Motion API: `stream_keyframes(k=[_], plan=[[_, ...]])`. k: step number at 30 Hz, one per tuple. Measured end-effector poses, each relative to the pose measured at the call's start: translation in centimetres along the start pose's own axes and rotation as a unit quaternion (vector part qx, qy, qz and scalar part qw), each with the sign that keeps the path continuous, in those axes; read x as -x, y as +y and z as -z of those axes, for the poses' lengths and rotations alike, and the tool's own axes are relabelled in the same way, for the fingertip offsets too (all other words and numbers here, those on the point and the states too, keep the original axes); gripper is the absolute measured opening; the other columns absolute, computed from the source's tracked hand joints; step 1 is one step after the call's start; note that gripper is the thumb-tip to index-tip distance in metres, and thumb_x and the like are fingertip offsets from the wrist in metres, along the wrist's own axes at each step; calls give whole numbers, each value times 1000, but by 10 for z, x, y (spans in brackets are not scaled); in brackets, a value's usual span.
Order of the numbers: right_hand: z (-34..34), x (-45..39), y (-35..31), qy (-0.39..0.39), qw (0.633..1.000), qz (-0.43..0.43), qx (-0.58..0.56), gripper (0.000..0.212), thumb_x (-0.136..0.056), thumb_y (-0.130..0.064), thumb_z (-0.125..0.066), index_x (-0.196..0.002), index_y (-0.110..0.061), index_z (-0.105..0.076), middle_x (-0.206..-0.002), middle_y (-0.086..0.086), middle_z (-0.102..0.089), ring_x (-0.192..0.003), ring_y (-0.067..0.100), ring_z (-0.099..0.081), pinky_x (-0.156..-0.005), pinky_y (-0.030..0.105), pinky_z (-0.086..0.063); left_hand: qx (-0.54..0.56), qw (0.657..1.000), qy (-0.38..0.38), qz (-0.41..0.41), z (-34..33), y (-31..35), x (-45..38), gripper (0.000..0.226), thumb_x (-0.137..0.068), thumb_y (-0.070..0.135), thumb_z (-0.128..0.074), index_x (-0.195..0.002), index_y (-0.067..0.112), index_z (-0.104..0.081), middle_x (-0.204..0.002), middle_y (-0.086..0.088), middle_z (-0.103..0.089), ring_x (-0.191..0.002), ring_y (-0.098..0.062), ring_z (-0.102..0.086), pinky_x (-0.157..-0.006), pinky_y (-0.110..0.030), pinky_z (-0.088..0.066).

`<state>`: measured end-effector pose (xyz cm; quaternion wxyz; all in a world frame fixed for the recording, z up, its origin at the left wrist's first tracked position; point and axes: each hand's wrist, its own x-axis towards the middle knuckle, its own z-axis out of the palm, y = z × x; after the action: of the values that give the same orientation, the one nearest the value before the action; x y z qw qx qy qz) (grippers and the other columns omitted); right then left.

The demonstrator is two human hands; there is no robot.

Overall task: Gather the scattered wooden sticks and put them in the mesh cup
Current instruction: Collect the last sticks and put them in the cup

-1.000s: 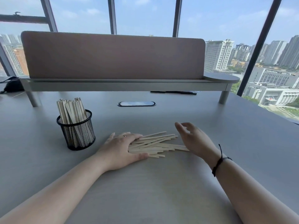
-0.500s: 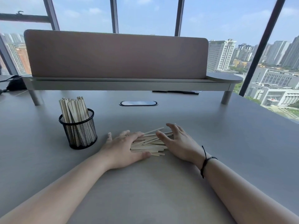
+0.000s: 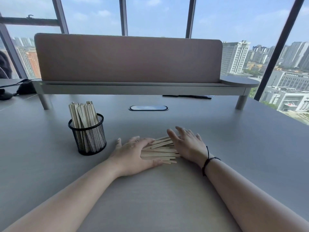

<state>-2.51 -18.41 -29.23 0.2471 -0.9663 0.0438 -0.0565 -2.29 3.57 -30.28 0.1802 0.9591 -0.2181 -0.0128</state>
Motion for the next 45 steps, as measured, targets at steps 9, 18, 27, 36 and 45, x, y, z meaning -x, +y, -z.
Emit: stream_keyframes(k=[9,18,27,36,45], plan=[[2,19,-12,-93,990,75,-72,73,-89,-76,-28,-149,-36,-37,-151,-17,-45,-138,8,-41,-109,31,-32,-1,1000,-11,-1,2,0,-1,112,-50,103,-32,-148,47,-29,-158,20,-32,-150,-4,-12,-119,-61,0],[-4,34,-28,-114,978,132,-114,102,-66,-89,-45,-152,-36,-30,-151,-11,-43,-136,6,-41,-111,30,-34,33,999,18,-8,6,5,1,99,-54,92,-47,-138,39,-47,-145,22,-48,-139,-3,-37,-120,-57,-9],[-1,33,-28,10,946,24,-324,73,-91,-69,-40,-142,-18,-50,-146,-6,-52,-136,12,-44,-112,33,-34,-22,999,27,28,3,0,1,123,-40,108,-35,-146,47,-35,-163,13,-26,-153,-17,-12,-123,-49,-6],[-10,29,-51,45,926,-3,-375,74,-100,-57,-31,-124,10,-50,-127,26,-57,-121,37,-51,-104,48,-38,5,1000,29,7,-6,17,3,97,-61,92,-54,-142,39,-43,-150,13,-43,-141,-11,-34,-116,-32,-25],[-11,21,-40,-1,911,-15,-412,69,-97,-62,-35,-123,-3,-61,-129,13,-64,-124,23,-55,-102,34,-38,-3,1000,15,-3,-8,26,5,95,-69,91,-44,-145,34,-40,-153,13,-39,-144,-8,-31,-123,-40,-10]])
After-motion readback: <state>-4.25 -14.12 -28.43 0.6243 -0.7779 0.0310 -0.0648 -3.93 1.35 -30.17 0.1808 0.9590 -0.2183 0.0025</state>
